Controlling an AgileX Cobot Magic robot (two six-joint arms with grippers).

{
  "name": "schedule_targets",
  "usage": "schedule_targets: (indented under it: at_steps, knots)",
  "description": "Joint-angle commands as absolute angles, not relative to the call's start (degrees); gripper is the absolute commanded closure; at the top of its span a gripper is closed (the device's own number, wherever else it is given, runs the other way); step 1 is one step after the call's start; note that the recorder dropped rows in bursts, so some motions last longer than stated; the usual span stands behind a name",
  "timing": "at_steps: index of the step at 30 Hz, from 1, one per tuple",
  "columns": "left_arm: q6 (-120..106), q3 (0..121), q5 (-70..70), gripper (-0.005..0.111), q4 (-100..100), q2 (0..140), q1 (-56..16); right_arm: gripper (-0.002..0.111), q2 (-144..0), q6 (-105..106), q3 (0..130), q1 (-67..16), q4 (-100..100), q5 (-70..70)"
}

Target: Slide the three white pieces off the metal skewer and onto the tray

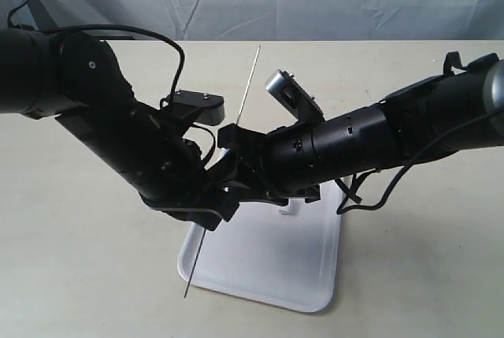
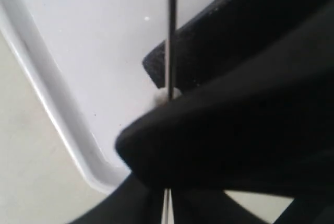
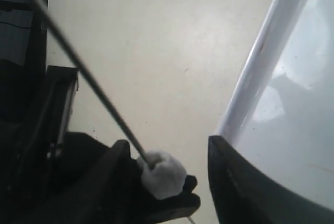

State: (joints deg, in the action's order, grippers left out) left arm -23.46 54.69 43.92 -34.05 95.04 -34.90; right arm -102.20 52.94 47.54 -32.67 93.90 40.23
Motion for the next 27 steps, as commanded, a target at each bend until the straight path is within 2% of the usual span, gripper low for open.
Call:
schedule_targets:
  at_steps: [1, 8, 13, 15, 27]
  knots:
    - [-23.8, 55.4, 44.0, 0.107, -35.7, 94.6, -34.9, 0.063, -101.8, 53.8, 47.7, -33.3, 94.1, 38.9]
    - [-24.4, 55.4, 42.9, 0.107, -36.4, 94.6, -34.9, 0.066, -101.8, 53.8, 47.7, -33.3, 94.5, 38.4]
    - [-24.4, 55.4, 42.5, 0.107, -36.6, 94.6, -34.9, 0.091, -101.8, 53.8, 47.7, -33.3, 94.6, 38.2]
    - [-24.6, 55.4, 42.4, 0.107, -36.4, 94.6, -34.9, 0.096, -101.8, 53.8, 47.7, -33.3, 95.3, 38.0]
    - [-24.6, 55.4, 43.4, 0.107, -36.5, 94.6, -35.0, 0.096, -101.8, 54.1, 47.7, -33.3, 99.2, 35.4]
